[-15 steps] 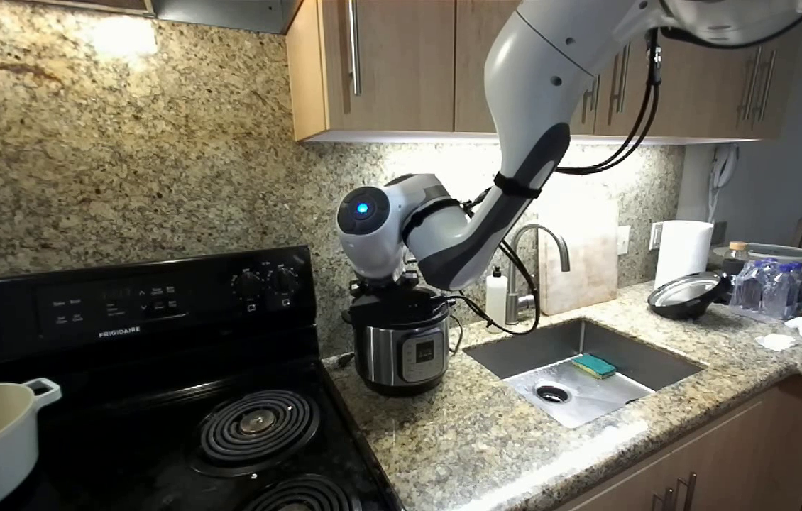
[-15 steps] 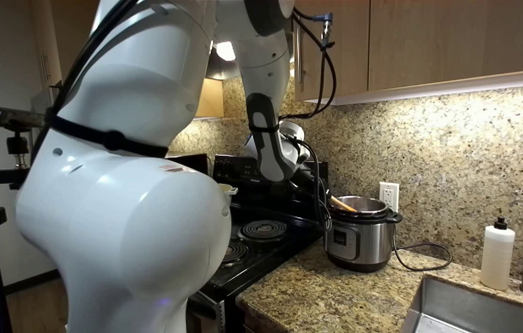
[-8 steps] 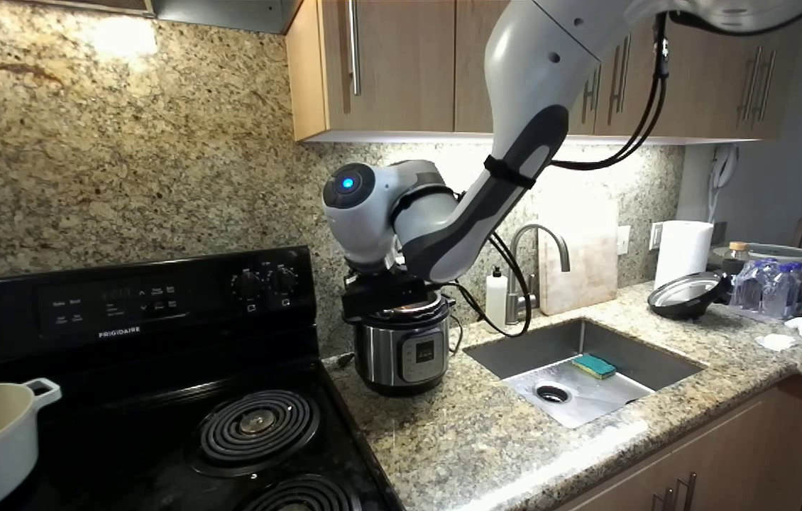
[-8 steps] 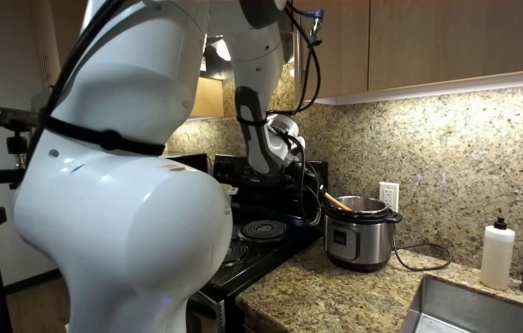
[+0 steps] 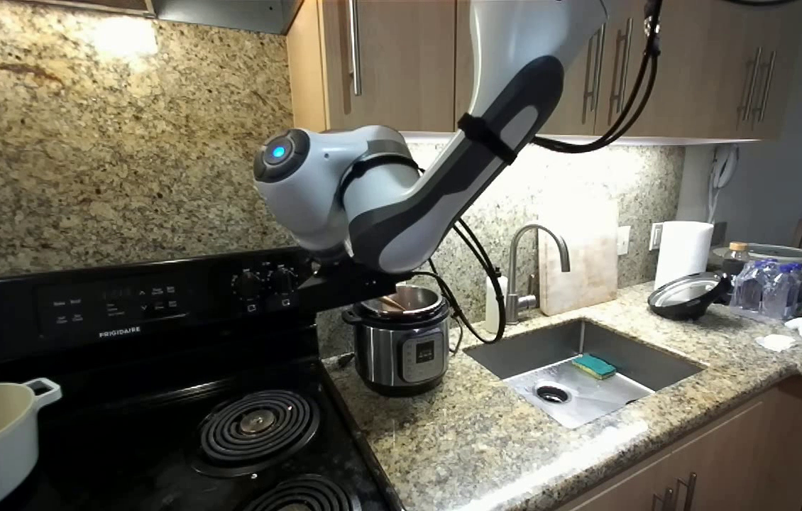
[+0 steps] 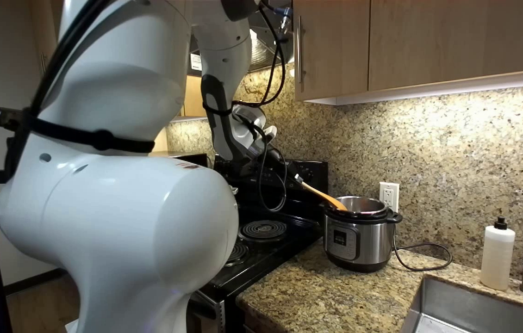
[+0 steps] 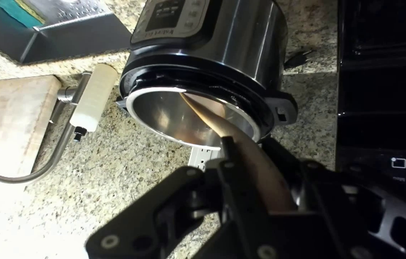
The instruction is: Remove the wooden spoon from the cooker and put it on the counter
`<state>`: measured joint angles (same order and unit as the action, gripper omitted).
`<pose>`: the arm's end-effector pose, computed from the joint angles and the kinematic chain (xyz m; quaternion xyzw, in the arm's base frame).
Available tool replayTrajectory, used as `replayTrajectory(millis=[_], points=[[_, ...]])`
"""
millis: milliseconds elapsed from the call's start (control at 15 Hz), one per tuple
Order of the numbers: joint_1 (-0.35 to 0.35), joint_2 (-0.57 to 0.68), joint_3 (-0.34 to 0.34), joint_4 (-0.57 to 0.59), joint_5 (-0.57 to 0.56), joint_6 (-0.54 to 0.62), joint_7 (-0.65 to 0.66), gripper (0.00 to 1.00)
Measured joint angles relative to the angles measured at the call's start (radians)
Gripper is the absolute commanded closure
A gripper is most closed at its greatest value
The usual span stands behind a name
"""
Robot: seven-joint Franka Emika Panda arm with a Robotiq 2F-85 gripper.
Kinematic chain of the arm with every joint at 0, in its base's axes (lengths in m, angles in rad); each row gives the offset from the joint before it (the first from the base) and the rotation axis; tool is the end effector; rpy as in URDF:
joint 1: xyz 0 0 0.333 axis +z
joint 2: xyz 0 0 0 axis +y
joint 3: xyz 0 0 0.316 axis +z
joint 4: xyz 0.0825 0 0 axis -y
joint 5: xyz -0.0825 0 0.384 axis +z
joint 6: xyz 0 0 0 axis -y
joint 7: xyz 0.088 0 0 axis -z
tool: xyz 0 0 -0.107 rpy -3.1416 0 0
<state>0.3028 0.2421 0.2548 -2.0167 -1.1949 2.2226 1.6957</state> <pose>0.5286 0.2887 0.3480 0.8942 -0.1626 0.3754 0.1818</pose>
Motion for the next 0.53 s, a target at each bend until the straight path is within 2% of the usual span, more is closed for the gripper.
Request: replayTrajectory(millis=[533], points=[[0.047,-0.064,0.040,-0.019,0.108,-0.131,0.000,0.90]])
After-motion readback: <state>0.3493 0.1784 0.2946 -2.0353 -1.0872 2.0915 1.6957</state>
